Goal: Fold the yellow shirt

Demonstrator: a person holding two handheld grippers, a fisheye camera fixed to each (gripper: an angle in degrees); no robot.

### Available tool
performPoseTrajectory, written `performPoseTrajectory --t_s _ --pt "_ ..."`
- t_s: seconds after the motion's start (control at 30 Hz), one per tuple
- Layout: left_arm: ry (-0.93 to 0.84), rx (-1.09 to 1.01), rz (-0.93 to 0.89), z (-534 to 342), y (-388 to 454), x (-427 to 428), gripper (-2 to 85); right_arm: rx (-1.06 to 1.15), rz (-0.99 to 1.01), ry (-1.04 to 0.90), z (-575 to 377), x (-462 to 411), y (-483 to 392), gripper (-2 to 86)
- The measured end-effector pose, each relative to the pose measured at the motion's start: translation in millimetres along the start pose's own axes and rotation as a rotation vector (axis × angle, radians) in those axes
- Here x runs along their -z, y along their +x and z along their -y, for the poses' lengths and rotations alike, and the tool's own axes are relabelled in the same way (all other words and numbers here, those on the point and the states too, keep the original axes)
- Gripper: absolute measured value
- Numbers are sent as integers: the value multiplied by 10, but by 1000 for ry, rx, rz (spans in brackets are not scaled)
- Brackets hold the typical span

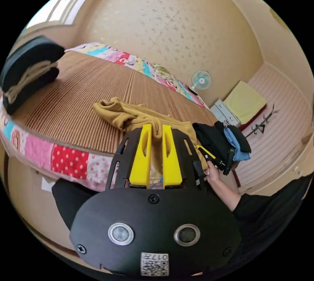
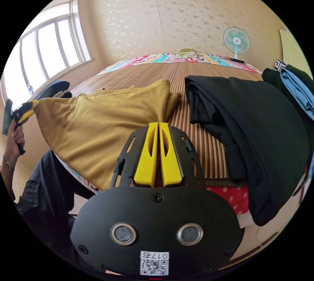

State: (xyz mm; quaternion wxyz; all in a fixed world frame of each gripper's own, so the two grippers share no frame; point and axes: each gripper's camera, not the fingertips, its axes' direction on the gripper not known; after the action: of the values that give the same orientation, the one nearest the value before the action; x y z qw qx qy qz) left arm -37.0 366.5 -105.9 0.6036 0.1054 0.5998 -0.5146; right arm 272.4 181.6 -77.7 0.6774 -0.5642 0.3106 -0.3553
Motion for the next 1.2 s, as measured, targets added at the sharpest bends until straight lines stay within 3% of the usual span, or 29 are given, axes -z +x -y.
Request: performPoseTrajectory --t_s 0.17,0.43,0.53,0.67,0.8,0.87,0.93,1.03,1.2 --pt "-52 -356 -190 152 1438 -692 52 -36 -36 18 -42 -6 43 4" --pt "-328 -531 -400 -673 2549 -1873 52 -66 -26 36 -34 -24 209 9" --pt "-434 -471 -350 -857 2483 -2129 67 -91 24 32 1 -24 354 15" --pt "-371 -378 -429 -763 2139 -1820 75 -182 199 -55 107 87 724 17" --pt "-288 -273 -370 -657 1738 -1462 86 -340 290 -144 97 232 1101 13" --pt "-271 -160 -290 -631 1416 -1362 100 -556 260 -99 -72 480 1389 12" --pt "-314 -61 -202 -646 1163 -1406 102 -635 291 35 -185 748 1508 13" --pt "-360 60 -192 -707 828 -1494 107 -566 364 213 -122 1079 1471 22" --pt "-331 133 -225 -744 677 -1481 107 -288 392 -5 416 812 1094 71"
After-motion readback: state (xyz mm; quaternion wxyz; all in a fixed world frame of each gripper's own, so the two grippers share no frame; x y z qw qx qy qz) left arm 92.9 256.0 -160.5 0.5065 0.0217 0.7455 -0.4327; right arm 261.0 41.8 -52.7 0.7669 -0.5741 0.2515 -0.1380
